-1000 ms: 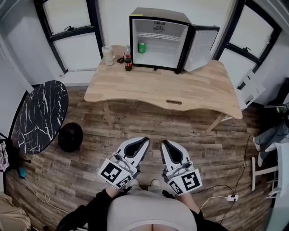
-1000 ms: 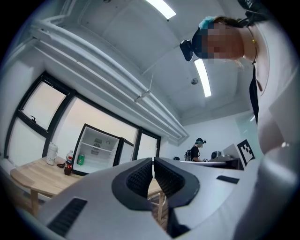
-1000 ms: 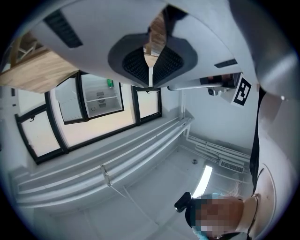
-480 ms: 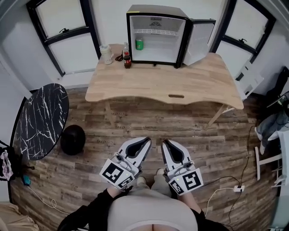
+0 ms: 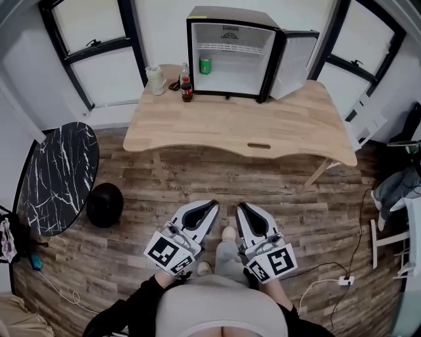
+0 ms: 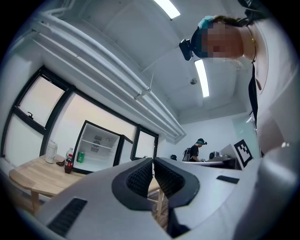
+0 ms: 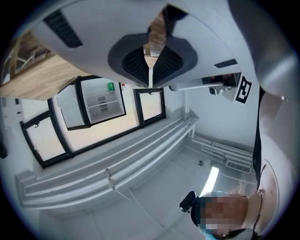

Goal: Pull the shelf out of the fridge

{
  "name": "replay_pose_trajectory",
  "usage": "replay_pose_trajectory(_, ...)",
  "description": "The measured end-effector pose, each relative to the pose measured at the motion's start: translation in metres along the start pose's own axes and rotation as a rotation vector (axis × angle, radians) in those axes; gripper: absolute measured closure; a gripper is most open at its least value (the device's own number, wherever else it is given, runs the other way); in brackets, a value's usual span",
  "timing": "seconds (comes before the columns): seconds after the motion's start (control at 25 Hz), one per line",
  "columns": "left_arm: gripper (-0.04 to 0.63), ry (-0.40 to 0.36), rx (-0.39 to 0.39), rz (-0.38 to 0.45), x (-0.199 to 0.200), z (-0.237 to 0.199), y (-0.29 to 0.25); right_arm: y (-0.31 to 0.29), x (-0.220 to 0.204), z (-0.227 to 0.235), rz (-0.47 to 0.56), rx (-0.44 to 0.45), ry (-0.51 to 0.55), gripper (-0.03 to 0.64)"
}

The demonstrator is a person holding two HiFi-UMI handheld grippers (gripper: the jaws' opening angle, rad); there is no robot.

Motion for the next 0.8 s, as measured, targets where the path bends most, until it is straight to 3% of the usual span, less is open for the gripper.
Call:
replay_pose_trajectory(0.2,0.578,-0.014,0.032,0.009,-0.001,-0.033,-0.022,-0.037,-0.002,0.02,-0.006,0.03,0.042,0.572)
replay_pose_trajectory(0.8,0.578,-0.038,0.083,0.031,-0.003,-0.132,-0.149,-0.152,0.021,0.147,0.002,0.069,0.057,0.572)
Point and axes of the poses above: the fingertips, and each gripper's own axes: y backward along the fingers, z to its right, x out of its top, the point moved 8 cm from there along y, backward along the fingers, and after that the axes turned 10 degrees about -x, right-handed, at the moved point
